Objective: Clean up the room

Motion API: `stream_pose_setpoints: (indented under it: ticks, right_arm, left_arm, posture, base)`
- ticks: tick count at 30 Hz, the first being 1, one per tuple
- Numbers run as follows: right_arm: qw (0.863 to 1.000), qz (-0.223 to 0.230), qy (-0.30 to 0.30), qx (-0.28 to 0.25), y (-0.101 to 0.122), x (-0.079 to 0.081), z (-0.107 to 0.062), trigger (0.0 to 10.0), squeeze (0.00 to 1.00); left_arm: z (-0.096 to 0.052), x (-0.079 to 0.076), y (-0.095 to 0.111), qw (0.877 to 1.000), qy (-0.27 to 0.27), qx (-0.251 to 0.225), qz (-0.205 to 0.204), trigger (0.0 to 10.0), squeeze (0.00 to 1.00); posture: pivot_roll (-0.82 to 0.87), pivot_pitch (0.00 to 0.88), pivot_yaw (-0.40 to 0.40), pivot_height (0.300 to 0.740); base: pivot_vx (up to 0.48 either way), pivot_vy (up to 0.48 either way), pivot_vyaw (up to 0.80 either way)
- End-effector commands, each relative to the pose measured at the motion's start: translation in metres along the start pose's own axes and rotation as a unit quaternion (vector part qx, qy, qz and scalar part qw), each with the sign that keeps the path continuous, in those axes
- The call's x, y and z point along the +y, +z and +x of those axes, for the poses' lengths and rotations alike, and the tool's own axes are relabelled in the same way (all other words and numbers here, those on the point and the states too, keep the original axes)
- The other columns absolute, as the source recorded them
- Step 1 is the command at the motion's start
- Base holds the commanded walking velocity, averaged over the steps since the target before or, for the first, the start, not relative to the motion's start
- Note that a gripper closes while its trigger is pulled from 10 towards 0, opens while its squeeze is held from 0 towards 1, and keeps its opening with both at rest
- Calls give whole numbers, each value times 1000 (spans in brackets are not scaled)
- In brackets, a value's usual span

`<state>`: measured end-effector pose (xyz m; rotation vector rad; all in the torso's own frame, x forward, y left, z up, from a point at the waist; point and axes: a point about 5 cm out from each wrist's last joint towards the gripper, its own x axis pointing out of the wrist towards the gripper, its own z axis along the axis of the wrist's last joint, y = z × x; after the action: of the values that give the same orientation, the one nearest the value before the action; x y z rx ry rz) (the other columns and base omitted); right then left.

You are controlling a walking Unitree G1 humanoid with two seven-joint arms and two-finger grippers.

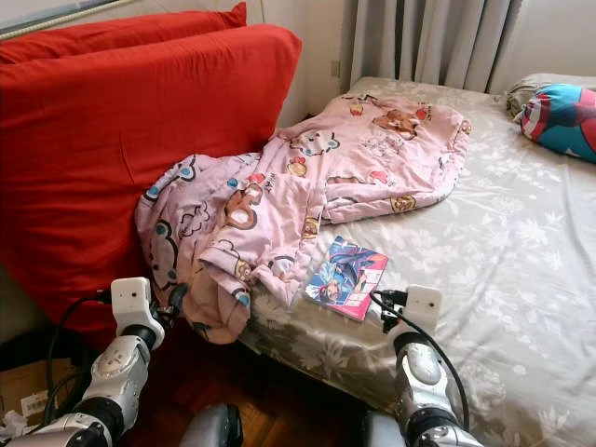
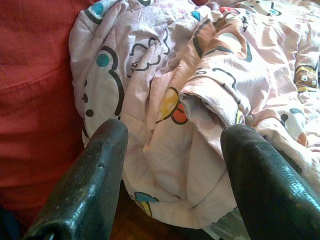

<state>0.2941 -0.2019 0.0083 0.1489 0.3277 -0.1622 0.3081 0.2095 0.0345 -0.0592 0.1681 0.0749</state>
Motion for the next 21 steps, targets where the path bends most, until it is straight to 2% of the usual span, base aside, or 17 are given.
stream_pose_setpoints:
  ticks: [1, 14, 21]
  right_arm:
    - [1000, 5, 1, 13, -3, 1, 0, 10000, 0]
    - [1000, 2, 14, 19, -4, 4, 0, 10000, 0]
    - [999, -1, 22, 26, -5, 5, 0, 10000, 0]
  left_arm:
    - [2, 0, 4, 1000, -2, -1, 0, 10000, 0]
    - [3, 0, 4, 1000, -3, -3, -3, 10000, 0]
    - [2, -1, 4, 1000, -5, -3, -4, 10000, 0]
  posture:
    - [42, 0, 48, 598]
    - [42, 0, 48, 598]
    - [43, 0, 47, 598]
  base:
    - [0, 0, 0]
    - [0, 0, 0]
    - [289, 0, 0]
